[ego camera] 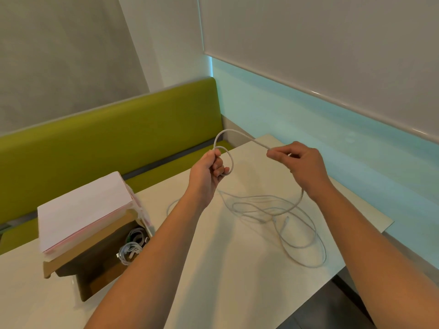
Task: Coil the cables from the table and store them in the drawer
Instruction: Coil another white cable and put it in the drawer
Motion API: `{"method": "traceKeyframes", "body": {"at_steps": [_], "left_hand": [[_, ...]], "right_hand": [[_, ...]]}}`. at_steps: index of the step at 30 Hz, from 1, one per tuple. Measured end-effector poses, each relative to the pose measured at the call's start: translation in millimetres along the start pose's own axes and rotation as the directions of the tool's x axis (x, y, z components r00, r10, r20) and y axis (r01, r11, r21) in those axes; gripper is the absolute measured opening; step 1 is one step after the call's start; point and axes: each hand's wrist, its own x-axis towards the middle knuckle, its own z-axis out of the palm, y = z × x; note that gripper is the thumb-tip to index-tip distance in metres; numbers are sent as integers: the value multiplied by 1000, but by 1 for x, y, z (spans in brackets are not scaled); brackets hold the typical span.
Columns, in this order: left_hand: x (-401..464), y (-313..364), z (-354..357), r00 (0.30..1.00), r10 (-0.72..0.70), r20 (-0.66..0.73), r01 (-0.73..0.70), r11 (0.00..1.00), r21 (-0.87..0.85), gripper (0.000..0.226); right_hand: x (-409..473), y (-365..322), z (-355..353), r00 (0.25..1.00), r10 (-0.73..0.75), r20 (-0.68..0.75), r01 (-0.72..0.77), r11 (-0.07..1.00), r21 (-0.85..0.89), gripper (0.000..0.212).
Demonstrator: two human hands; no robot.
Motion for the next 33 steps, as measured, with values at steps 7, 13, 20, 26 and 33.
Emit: {"method": "traceKeyframes", "body": {"at_steps": [7,13,20,26,33], "left_hand": [[0,-3,-3,997,-45,-65,33,985,-168,29],[4,-2,-5,997,-13,-78,3,992,-127,29],[1,-3,2,999,-28,-26,22,977,-210,31],[6,5,3,999,-49,22,54,941,-335,35],[7,5,14,998,36,59,-22,974,-226,43]], "right_hand": [[-4,22,3,999,33,4,-32,998,-62,3],[0,20,1,995,-57,-87,46,991,-126,5],[12,20,3,1000,-3,-26,-2,984,-177,21],[-7,43,25,986,161,38,-154,977,-151,27],[-33,43,45,976,164,143,-118,951,-285,13]]}}
